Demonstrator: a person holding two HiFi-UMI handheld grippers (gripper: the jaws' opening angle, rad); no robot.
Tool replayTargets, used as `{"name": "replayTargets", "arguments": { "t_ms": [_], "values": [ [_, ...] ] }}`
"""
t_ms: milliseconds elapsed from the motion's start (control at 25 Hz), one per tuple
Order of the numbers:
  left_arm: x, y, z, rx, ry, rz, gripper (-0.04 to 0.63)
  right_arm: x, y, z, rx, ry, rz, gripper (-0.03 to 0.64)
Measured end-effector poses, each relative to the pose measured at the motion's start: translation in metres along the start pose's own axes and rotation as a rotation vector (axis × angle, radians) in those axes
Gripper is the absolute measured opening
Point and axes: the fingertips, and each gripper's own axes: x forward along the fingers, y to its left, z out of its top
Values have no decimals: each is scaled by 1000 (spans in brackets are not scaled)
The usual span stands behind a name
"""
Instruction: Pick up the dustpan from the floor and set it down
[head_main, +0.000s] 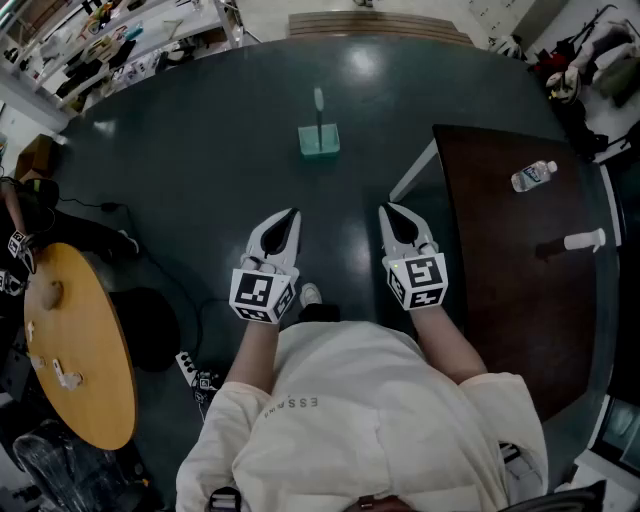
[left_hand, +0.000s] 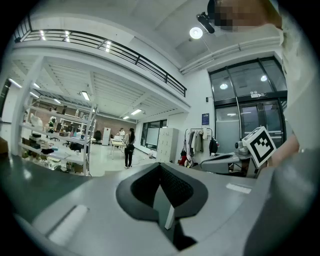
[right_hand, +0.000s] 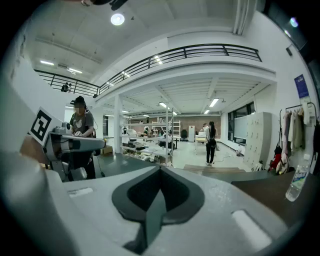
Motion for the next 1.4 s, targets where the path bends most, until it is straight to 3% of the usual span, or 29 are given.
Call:
{"name": "replayTargets", "arguments": {
  "t_ms": [600, 1080, 1400],
  "values": [
    [-2, 19, -3, -18, 3, 7, 14, 14, -5, -2, 97, 19, -48, -9],
    [5, 110, 3, -39, 5, 31, 14, 89, 20, 12, 88, 61, -74, -9],
    [19, 167, -12, -107, 31, 88, 14, 144, 26, 18, 70, 106, -54, -9]
  ]
}}
